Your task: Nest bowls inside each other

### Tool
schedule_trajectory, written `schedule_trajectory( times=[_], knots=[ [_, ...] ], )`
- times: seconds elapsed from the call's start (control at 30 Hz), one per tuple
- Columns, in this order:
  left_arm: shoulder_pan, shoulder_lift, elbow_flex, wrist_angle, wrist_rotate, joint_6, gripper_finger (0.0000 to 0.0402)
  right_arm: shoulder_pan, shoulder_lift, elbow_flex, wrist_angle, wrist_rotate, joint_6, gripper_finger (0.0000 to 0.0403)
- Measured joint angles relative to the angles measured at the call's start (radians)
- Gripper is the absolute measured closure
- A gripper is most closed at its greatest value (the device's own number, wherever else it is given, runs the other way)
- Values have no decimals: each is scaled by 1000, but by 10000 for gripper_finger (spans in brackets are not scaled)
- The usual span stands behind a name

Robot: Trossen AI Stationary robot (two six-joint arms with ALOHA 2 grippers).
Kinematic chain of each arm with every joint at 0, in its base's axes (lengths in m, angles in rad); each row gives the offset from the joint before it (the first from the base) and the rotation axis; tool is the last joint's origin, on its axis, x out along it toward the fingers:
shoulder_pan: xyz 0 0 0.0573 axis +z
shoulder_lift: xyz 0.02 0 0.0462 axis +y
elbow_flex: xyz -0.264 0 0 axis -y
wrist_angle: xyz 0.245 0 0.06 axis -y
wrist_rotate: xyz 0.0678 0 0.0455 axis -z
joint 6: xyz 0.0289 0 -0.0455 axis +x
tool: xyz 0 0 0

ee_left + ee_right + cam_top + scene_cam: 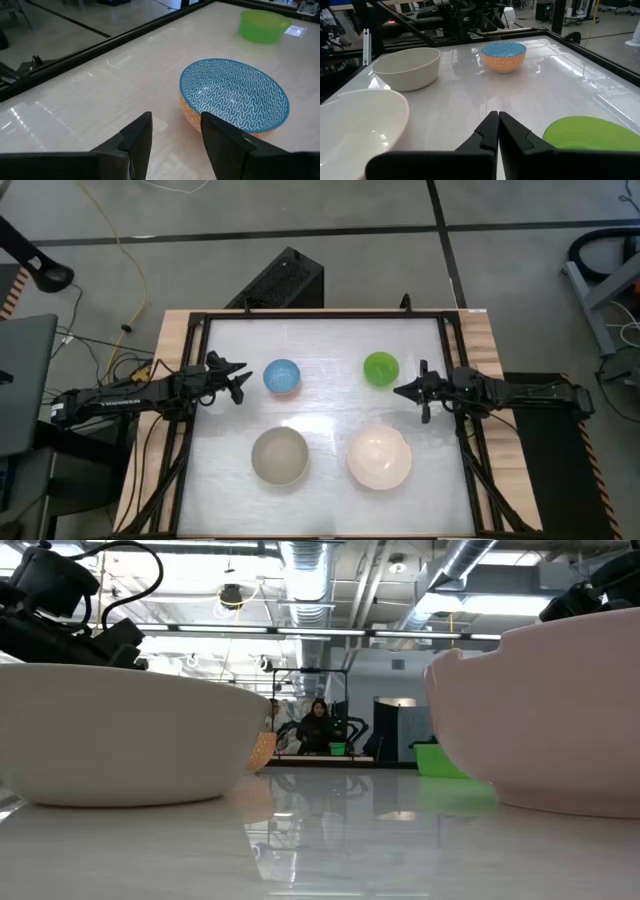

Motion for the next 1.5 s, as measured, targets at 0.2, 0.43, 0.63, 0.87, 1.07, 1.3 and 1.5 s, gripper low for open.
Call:
schedule_trajectory(
  times=[0.2, 0.43, 0.63, 0.87, 1.07, 1.3, 1.5],
  knots=[
    [0, 0, 0, 0, 0, 0, 244, 0, 0, 0, 0, 0, 0, 369],
    [0, 0, 0, 0, 0, 0, 244, 0, 0, 0, 0, 0, 0, 369],
    [0, 0, 0, 0, 0, 0, 244, 0, 0, 0, 0, 0, 0, 369],
    [0, 0, 0, 0, 0, 0, 244, 0, 0, 0, 0, 0, 0, 369],
    [0, 0, 0, 0, 0, 0, 244, 0, 0, 0, 0, 0, 0, 369],
    [0, 0, 0, 0, 0, 0, 244, 0, 0, 0, 0, 0, 0, 369],
    [0, 0, 0, 0, 0, 0, 244, -5, 0, -1, 14, 43, -70, 369]
  ],
)
